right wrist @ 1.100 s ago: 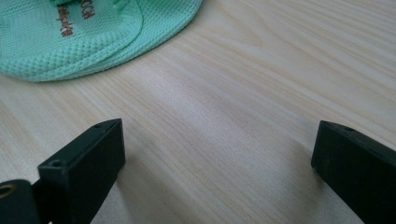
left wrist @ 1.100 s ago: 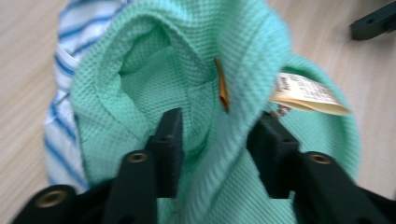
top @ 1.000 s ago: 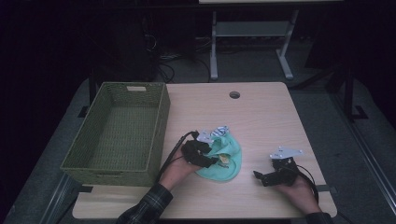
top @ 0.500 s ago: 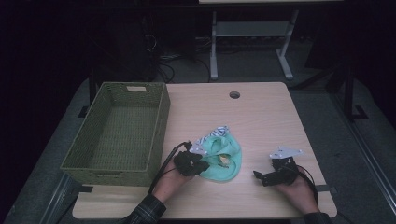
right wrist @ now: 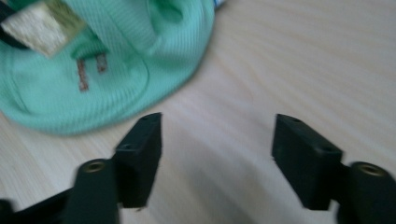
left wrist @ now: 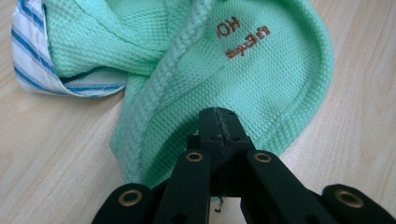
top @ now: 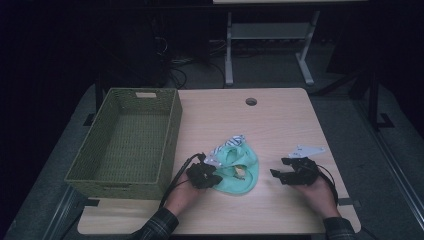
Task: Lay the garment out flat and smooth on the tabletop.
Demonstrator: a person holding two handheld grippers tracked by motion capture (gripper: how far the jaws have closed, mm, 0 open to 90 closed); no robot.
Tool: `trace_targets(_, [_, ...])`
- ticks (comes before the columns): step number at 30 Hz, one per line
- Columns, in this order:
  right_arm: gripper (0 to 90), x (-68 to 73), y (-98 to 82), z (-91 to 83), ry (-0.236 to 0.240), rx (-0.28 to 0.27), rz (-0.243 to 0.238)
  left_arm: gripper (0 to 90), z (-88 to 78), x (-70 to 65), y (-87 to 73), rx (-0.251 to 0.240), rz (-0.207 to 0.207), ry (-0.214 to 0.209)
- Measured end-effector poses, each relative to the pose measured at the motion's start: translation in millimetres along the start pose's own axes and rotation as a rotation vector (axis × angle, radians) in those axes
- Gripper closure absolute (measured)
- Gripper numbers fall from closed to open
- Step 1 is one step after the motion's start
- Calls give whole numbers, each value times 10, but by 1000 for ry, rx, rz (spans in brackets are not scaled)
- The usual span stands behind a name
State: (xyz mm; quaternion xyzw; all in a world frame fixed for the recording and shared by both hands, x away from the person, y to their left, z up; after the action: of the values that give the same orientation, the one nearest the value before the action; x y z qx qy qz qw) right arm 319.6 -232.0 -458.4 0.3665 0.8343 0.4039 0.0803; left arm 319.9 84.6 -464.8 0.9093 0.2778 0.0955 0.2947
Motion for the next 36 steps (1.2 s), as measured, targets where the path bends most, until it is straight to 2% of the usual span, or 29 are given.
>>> trace_targets(5, [516,-55,271,68,46,-15,-41,897,-5,3,-3,1,23,3])
trace_targets(8, [564,-102,418,165,84,-18,-42,897,-5,-5,5,5,30,11])
trace_targets(14, [620,-176,596,334,98,6,-56,897,2,7,-1,-3,0,-7])
trace_targets(15, [623,-190,623,352,102,9,-56,897,-1,14,0,4,10,-9])
trace_targets(23, [665,-305,785,526,123,35,-40,896,2,14,15,10,13,-2])
trace_targets(24, [667,-317,800,557,125,40,-52,897,2,19,15,11,12,-5])
trace_targets(28, [675,-322,862,669,141,39,-58,897,8,15,17,2,3,-10])
trace_targets(29, [675,-317,886,708,153,38,-52,896,3,27,18,10,19,-6])
trace_targets(32, [682,-311,935,798,155,51,-58,896,8,16,18,5,6,-9])
trace_targets(36, [693,-315,989,890,158,62,-56,896,4,30,16,13,14,-15])
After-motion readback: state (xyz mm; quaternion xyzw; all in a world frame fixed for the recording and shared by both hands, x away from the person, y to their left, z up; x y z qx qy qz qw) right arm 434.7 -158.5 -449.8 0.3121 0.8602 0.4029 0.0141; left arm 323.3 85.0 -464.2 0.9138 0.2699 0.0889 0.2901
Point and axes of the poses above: each handheld gripper's, and its own axes: z roughly forward along the jaws, y roughly out of its top, x roughly to its left, the point moved 1 cm from there along z, roughly forward along the jaws, and after that the axes turned 8 degrees about y, right-handed, at the moved point
